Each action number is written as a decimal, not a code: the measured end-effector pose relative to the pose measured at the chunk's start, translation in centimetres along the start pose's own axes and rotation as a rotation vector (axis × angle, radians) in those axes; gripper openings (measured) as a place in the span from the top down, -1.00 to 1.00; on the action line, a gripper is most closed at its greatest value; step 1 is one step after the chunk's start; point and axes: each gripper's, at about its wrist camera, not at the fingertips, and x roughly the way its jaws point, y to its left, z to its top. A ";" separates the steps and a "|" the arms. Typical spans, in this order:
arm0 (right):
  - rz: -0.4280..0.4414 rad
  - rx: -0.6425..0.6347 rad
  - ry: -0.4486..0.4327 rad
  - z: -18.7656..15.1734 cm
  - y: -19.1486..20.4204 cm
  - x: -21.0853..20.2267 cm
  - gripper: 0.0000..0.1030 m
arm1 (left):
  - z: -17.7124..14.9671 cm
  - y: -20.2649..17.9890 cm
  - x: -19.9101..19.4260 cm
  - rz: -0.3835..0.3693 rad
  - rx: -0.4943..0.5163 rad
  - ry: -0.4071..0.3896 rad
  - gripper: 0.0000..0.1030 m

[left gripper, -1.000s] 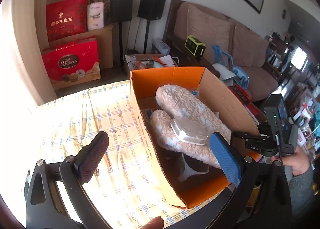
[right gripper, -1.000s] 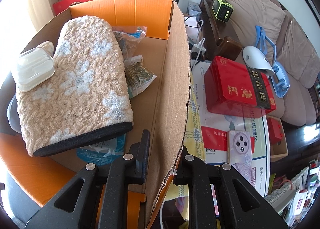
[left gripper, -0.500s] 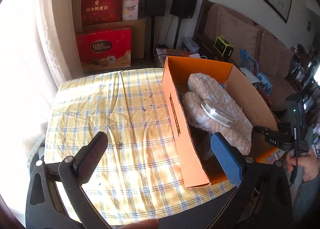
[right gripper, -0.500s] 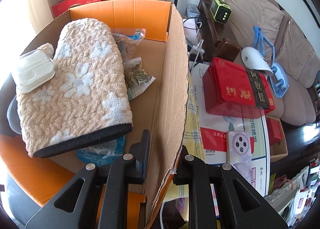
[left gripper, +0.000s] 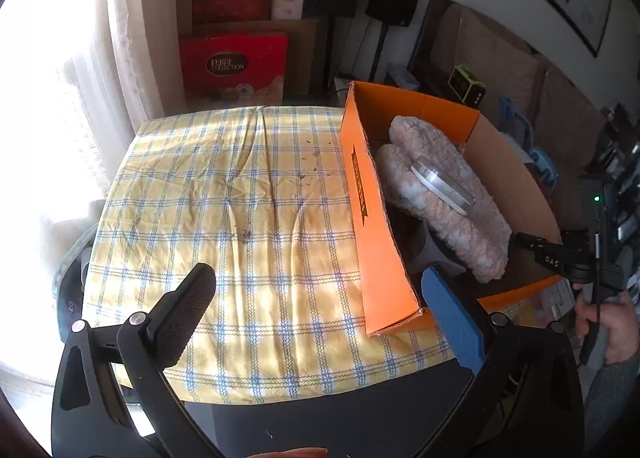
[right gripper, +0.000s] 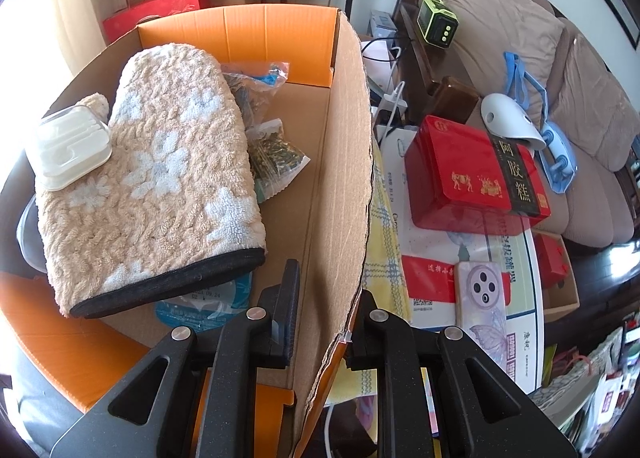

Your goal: Organize objects

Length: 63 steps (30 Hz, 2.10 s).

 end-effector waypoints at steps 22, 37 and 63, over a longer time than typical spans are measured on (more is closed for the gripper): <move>-0.001 0.032 -0.021 -0.3 -0.1 -0.3 0.65 | -0.7 0.2 -0.4 0.060 -0.044 -0.014 -1.00; -0.061 0.097 -0.132 -1.3 -0.6 -5.1 -0.39 | -0.3 1.2 -0.9 0.086 -0.059 -0.032 -1.00; 0.074 0.045 -0.310 -1.0 7.5 -12.1 -0.73 | -0.1 1.6 -2.5 0.136 -0.054 -0.073 -1.00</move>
